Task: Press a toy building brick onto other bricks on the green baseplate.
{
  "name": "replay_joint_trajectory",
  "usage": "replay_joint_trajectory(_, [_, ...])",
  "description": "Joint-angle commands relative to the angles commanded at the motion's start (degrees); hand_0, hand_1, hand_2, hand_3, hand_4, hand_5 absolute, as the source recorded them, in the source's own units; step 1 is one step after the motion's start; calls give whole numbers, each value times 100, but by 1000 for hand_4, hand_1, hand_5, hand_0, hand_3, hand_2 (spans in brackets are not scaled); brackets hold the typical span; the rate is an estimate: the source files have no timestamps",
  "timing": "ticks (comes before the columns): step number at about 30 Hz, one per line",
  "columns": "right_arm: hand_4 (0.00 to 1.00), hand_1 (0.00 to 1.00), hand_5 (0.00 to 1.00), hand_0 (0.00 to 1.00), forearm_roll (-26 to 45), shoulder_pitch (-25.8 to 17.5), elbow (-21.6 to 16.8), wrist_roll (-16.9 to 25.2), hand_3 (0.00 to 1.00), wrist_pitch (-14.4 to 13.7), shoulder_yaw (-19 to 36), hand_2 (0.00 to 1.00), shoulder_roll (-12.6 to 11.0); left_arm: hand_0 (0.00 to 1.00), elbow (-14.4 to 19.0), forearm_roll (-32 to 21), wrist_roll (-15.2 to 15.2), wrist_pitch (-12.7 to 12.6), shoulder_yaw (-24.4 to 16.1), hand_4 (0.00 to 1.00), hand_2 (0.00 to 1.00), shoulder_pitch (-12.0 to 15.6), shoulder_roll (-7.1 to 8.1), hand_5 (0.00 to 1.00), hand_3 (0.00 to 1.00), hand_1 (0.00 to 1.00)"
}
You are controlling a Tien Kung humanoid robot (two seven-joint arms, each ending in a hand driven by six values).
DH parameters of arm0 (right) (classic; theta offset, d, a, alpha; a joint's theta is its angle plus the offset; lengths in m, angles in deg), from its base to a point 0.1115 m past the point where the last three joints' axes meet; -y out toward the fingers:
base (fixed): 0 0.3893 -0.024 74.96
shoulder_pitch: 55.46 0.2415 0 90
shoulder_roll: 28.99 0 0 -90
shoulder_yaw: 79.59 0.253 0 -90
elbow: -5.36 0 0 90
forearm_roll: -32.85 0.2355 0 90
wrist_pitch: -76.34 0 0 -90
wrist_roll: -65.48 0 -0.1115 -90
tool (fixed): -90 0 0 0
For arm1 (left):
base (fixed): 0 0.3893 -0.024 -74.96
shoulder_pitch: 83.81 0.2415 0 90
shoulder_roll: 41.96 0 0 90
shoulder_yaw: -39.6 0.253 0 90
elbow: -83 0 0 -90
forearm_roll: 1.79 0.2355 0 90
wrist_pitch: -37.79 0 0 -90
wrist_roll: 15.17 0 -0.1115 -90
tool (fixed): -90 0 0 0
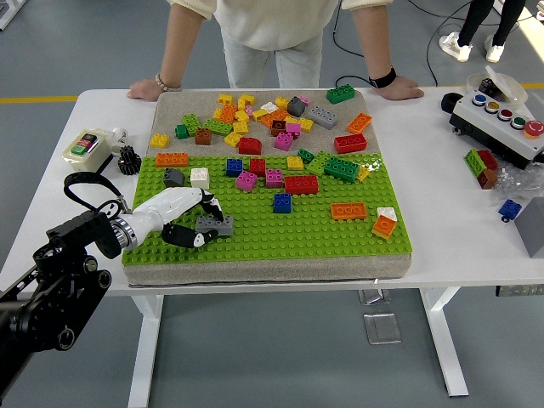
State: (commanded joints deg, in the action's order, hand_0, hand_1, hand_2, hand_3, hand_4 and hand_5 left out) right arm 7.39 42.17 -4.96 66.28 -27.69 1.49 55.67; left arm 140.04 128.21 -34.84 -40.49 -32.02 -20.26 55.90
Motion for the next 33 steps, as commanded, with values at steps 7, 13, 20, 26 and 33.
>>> replay_joint_trajectory(7, [912, 659, 505, 739, 7, 3, 0, -4, 585, -6, -15, 707, 1, 779, 33, 0, -10, -5, -31, 676, 615, -11, 8, 76, 571, 696])
replay_joint_trajectory(13, [911, 659, 503, 739, 12, 0, 0, 2, 587, -17, -29, 707, 6, 791, 30, 0, -33, 59, -35, 704, 620, 8, 6, 92, 578, 714])
replay_joint_trajectory(20, [912, 659, 501, 739, 9, -6, 0, -7, 585, -19, -38, 708, 7, 811, 29, 0, -67, 121, -50, 894, 685, 15, -1, 210, 636, 726])
replay_joint_trajectory(26, [911, 660, 503, 739, 16, 3, 0, -9, 586, -15, -35, 708, 8, 814, 16, 0, -66, 104, -59, 996, 714, 0, -6, 276, 659, 728])
replay_joint_trajectory(33, [912, 659, 502, 739, 20, 7, 0, -4, 586, -12, -25, 707, 10, 816, 12, 0, -67, 107, -81, 998, 718, -10, 7, 286, 668, 729])
